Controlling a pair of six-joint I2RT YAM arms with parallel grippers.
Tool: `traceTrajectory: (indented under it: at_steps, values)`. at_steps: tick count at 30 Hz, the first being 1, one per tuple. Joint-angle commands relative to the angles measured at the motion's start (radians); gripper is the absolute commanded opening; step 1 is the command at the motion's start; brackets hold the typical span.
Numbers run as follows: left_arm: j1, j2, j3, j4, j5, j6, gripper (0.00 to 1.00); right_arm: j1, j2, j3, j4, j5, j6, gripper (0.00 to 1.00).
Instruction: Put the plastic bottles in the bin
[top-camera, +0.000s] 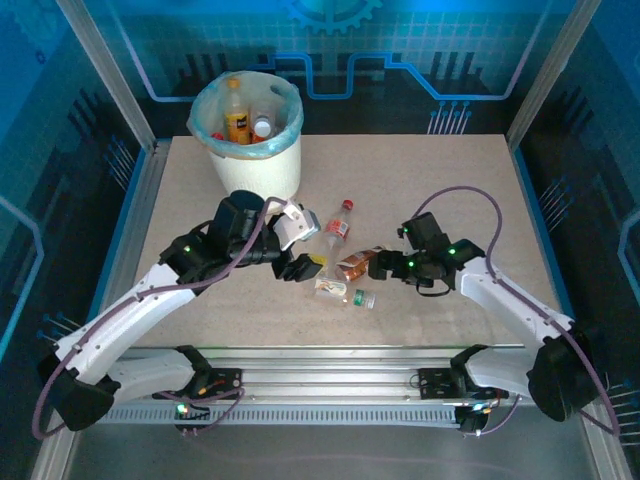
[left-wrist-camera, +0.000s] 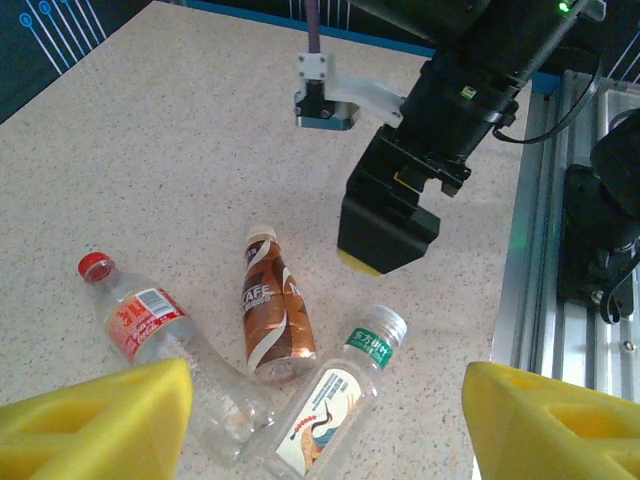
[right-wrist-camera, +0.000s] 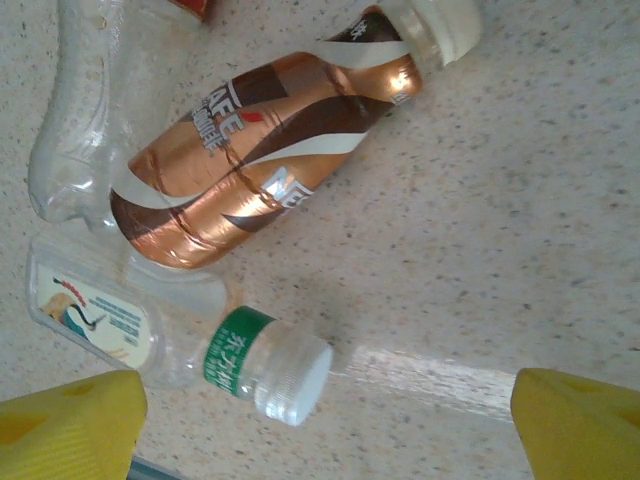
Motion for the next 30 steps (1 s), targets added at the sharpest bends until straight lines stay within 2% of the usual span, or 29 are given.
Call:
traceTrajectory:
  at_steps: [1, 7, 12, 22, 30]
  values:
    - [-0.016, -0.04, -0.013, -0.024, -0.047, 0.044, 0.72, 0.019, 0.048, -0.011, 0.104, 0.021, 0.199, 0.95]
    - [-0.025, -0.057, -0.007, -0.056, -0.073, 0.05, 0.72, 0.067, 0.15, 0.03, 0.186, 0.1, 0.367, 0.95]
    - [-0.03, -0.07, -0.006, -0.065, -0.083, 0.06, 0.73, 0.088, 0.229, 0.044, 0.251, 0.092, 0.447, 0.92]
    - [-0.032, -0.062, 0.004, -0.072, -0.096, 0.086, 0.73, 0.131, 0.358, 0.086, 0.36, 0.067, 0.534, 0.82]
    - [-0.033, -0.066, 0.004, -0.076, -0.11, 0.095, 0.73, 0.134, 0.451, 0.102, 0.396, 0.038, 0.569, 0.85]
